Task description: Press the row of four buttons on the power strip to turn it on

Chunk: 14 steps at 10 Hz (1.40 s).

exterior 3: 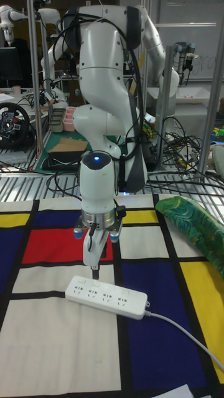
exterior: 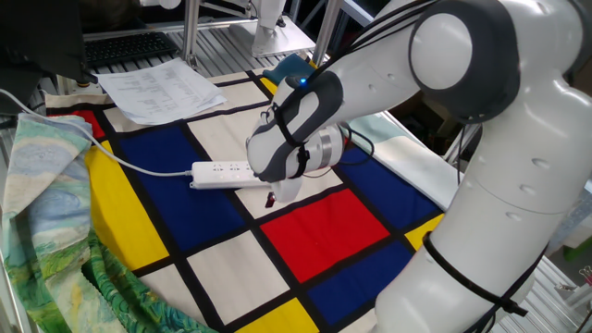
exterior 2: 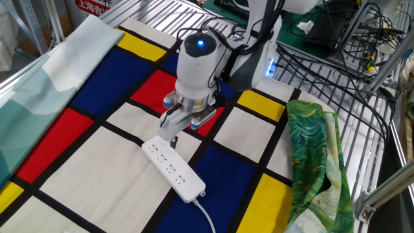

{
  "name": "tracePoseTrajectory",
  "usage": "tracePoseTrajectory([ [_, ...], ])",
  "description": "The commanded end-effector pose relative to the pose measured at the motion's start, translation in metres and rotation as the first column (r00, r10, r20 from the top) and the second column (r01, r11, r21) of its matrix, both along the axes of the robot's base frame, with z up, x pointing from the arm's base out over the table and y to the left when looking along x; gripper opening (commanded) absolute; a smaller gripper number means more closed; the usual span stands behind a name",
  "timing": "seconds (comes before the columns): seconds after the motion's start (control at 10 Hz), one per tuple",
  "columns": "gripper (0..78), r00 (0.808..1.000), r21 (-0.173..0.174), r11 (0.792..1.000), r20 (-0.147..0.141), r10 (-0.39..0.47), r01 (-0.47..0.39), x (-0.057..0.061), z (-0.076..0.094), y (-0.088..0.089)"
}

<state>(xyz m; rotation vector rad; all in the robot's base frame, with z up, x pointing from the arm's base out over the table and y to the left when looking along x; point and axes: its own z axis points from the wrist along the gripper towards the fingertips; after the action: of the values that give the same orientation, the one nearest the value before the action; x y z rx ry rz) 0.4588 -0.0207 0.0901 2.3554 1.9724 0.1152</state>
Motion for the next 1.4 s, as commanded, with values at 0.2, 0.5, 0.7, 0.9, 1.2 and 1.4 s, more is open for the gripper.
tracePoseTrajectory([
  [0.2,77.4,1.0,0.0,1.0,0.002,0.005,-0.005,0.001,0.0005,0.0003],
  [0.5,77.4,1.0,0.002,1.0,0.002,0.003,-0.003,0.0014,0.0007,0.0009],
  [0.7,77.4,1.0,0.002,1.0,0.001,0.002,-0.002,0.0026,0.0008,0.0017],
  [0.9,77.4,1.0,0.001,1.0,-0.001,0.0,0.0,0.0036,0.0009,0.0024],
  [1.2,77.4,1.0,0.004,1.0,0.0,0.001,-0.001,0.0042,-0.001,0.0019],
  [1.4,77.4,1.0,0.003,1.0,0.001,0.002,-0.002,0.0045,-0.0034,0.0015],
])
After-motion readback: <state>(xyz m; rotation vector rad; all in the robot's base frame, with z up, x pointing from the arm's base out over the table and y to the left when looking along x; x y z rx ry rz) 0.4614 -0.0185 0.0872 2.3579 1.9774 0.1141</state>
